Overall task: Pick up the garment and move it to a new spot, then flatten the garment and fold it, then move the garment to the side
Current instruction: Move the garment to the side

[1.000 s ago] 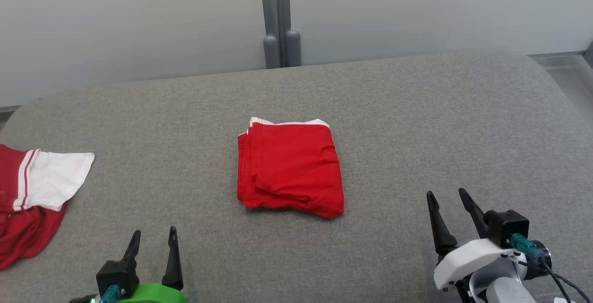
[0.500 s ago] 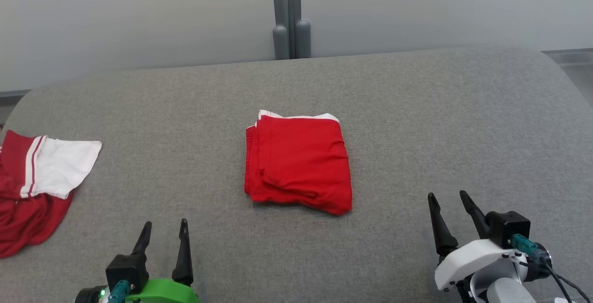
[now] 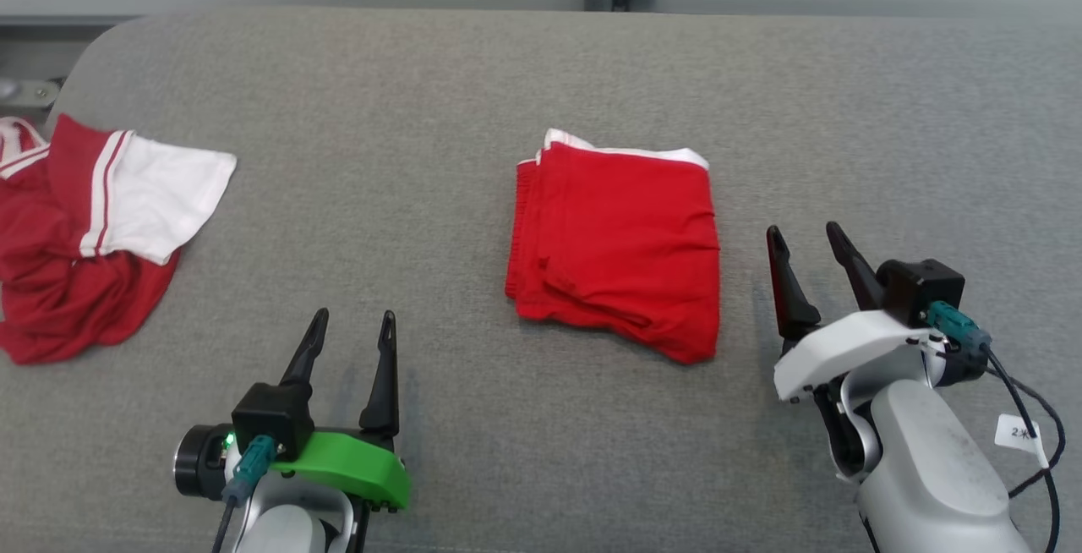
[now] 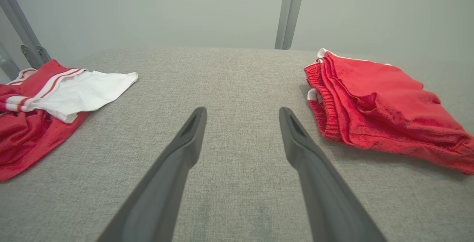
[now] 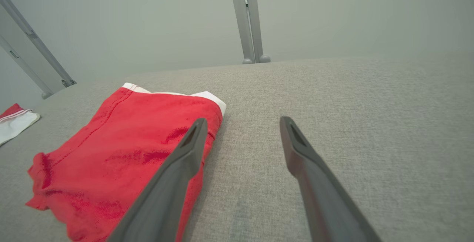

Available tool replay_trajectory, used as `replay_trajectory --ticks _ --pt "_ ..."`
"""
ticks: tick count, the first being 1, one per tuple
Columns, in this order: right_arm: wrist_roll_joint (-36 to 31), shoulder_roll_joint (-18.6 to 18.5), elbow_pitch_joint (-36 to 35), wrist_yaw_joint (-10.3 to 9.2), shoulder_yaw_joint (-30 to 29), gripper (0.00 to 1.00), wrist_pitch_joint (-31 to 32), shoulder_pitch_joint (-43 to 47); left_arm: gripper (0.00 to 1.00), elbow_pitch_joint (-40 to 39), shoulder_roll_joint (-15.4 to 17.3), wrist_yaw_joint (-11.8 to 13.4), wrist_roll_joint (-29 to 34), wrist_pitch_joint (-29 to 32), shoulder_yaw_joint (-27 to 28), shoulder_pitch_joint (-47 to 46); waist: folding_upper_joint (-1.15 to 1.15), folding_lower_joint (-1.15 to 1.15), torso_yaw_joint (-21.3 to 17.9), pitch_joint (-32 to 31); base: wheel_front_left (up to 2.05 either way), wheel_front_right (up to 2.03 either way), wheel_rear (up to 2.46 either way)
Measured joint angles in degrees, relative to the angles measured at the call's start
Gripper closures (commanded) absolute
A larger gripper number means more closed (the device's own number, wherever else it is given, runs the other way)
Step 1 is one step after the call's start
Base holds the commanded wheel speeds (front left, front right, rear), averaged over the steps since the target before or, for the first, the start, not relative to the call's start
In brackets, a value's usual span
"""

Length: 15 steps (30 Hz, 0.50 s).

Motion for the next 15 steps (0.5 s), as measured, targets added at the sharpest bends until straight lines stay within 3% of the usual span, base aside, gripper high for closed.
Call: replay_trajectory --ticks 13,14,15 --pt "5.72 0.00 14.88 -0.03 0.02 0.00 -0.20 -8.62 0.00 -0.45 0.04 1.07 -1.70 0.00 -2.80 -1.96 0.00 0.00 9.83 6.99 0.00 0.00 0.00" --pt "6.38 -0.40 15.35 -0.07 0.79 0.08 -0.33 -9.20 0.00 -0.47 0.05 1.08 -1.70 0.00 -2.81 -1.96 0.00 0.00 10.32 7.40 0.00 0.00 0.00" --pt "7.37 -0.64 15.67 -0.12 1.34 0.52 -0.45 -9.59 0.00 -0.48 0.04 1.08 -1.70 0.00 -2.86 -1.97 0.00 0.00 10.78 7.76 0.00 0.00 0.00"
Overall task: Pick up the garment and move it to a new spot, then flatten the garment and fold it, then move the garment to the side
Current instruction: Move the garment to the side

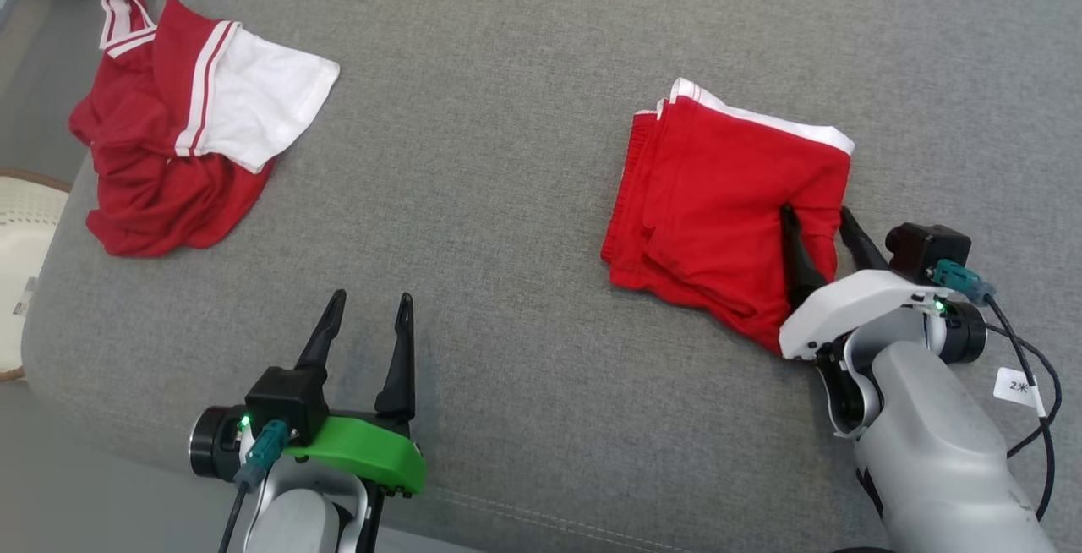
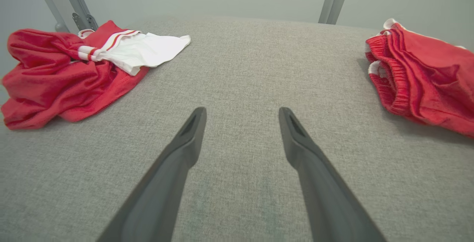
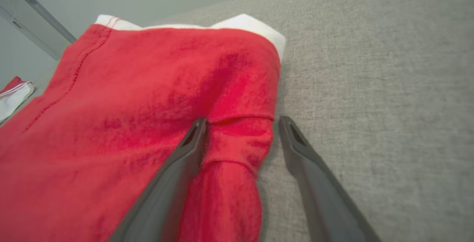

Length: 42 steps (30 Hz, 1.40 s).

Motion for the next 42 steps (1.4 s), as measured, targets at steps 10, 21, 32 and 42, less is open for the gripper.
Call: replay_trajectory --ticks 10,21,32,42 --pt "0.86 0.79 -3.64 0.16 -0.43 1.00 0.27 1.70 0.00 -0.01 -0.03 -0.81 2.34 0.00 1.67 0.30 0.00 0.00 -1.12 0.22 0.00 0.00 0.00" --pt "-0.20 0.71 -5.30 0.16 -2.96 1.00 0.35 7.04 0.00 -0.04 -0.05 -2.67 4.35 0.00 2.20 0.76 0.00 0.01 -10.83 -2.11 0.00 0.00 0.00" --pt "0.45 0.56 -6.01 0.14 -1.66 1.00 0.44 11.33 0.00 -0.43 -0.07 -3.78 4.72 0.00 0.73 -0.29 0.00 0.01 -27.23 -5.33 0.00 0.00 0.00" --pt "1.72 0.43 -8.43 0.11 1.57 1.00 0.44 9.32 0.00 -3.19 -0.13 -5.30 5.82 0.00 -3.50 -4.44 0.00 0.00 -38.00 -4.44 0.00 0.00 0.00"
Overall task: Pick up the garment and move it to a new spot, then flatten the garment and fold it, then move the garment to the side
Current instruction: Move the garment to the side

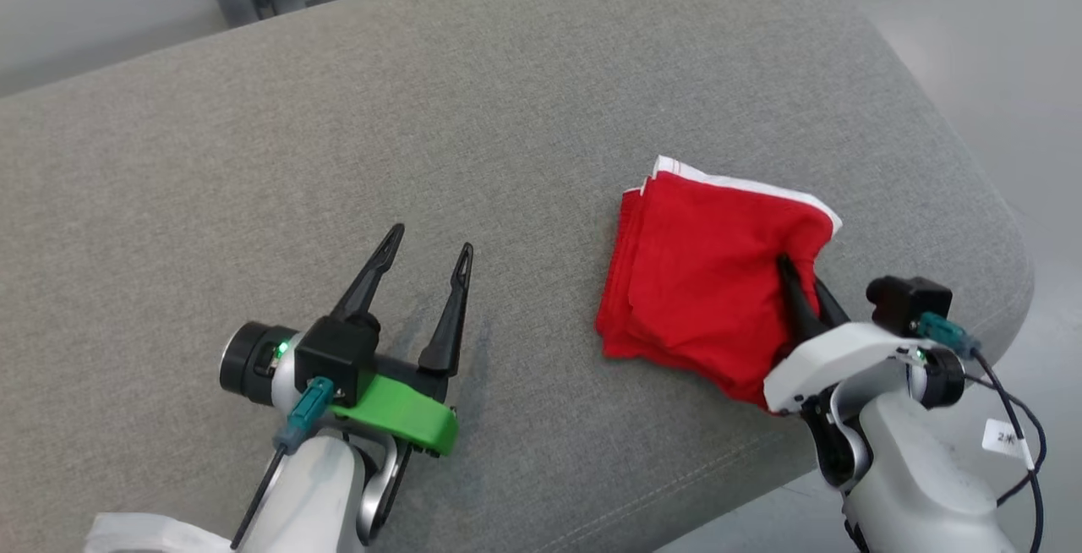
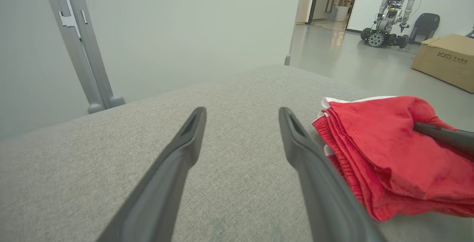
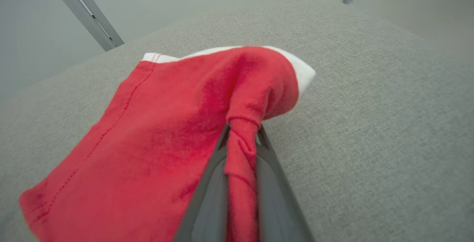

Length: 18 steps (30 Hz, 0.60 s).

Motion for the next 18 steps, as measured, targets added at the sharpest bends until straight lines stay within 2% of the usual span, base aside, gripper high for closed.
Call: replay_trajectory --ticks 4,7,12,18 --pt "-2.14 -0.09 -0.10 0.01 -1.00 1.00 0.00 -4.86 0.00 -0.41 0.01 -0.19 1.68 0.00 -0.66 -1.98 0.00 0.00 -0.93 2.27 0.00 0.00 0.00" --pt "-4.46 -2.21 0.29 0.01 -2.29 1.00 0.01 -9.35 0.00 -0.81 0.07 -0.48 2.76 0.00 -1.24 -3.44 0.00 0.00 -0.75 4.11 0.00 0.00 0.00" --pt "-7.56 -9.09 3.65 0.01 -4.76 1.00 0.00 -17.73 0.00 -1.70 0.68 -0.59 3.61 0.00 -2.49 -5.97 0.00 0.00 1.44 7.32 0.00 0.00 0.00" --pt "-9.96 -16.31 12.32 0.01 -4.25 1.00 0.01 -26.18 0.00 -2.56 1.88 -0.76 3.66 0.00 -2.66 -7.15 0.00 0.00 6.91 11.60 0.00 0.00 0.00"
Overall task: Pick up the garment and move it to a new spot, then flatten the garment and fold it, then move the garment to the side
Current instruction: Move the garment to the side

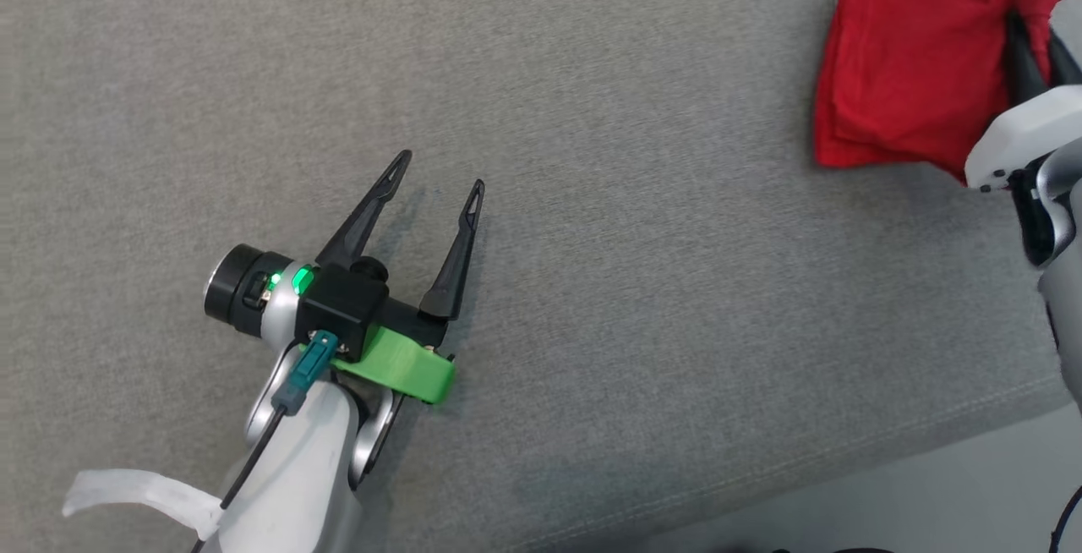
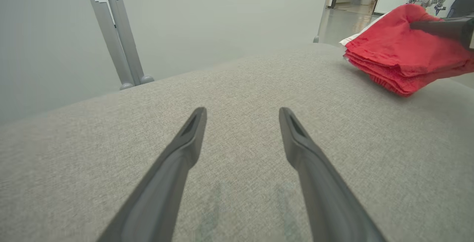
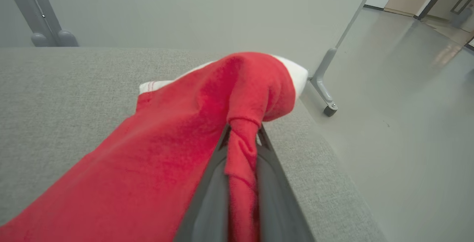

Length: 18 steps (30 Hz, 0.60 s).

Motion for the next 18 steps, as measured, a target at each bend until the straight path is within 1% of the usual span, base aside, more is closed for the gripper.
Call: replay_trajectory --ticks 3,9,11,15,16,18 --pt "-0.13 -1.53 1.85 0.00 0.36 1.00 0.00 -3.15 0.00 -0.42 0.08 -0.01 -0.03 0.00 0.43 -0.01 0.00 0.00 3.00 2.17 0.00 0.00 0.00" --pt "-0.59 -1.63 1.91 0.00 1.29 1.00 0.00 -5.65 0.00 -0.69 -0.19 -0.01 -0.27 0.00 1.14 0.10 0.00 0.01 7.87 5.54 0.00 0.00 0.00" --pt "-0.33 -0.98 0.11 -0.03 2.22 1.00 0.00 -6.32 0.00 -0.81 -0.37 -0.01 -0.27 0.00 0.76 0.09 0.00 0.00 9.05 6.29 0.00 0.00 0.00" --pt "1.59 2.12 -5.16 0.01 6.31 1.00 0.00 -7.12 0.00 -0.89 -0.66 -0.02 -0.29 0.00 0.48 0.04 0.00 0.01 10.71 7.15 0.00 0.00 0.00" --pt "1.91 2.29 -5.79 0.02 6.75 1.00 0.00 -7.12 0.00 -0.88 -0.67 -0.02 -0.27 0.00 0.42 0.04 0.00 0.01 10.92 7.19 0.00 0.00 0.00" --pt "2.79 1.12 -6.27 0.02 7.16 1.00 0.00 -7.12 0.00 -0.85 -0.80 -0.03 -0.29 0.00 0.52 0.04 0.00 0.01 11.08 6.84 0.00 0.00 0.00"
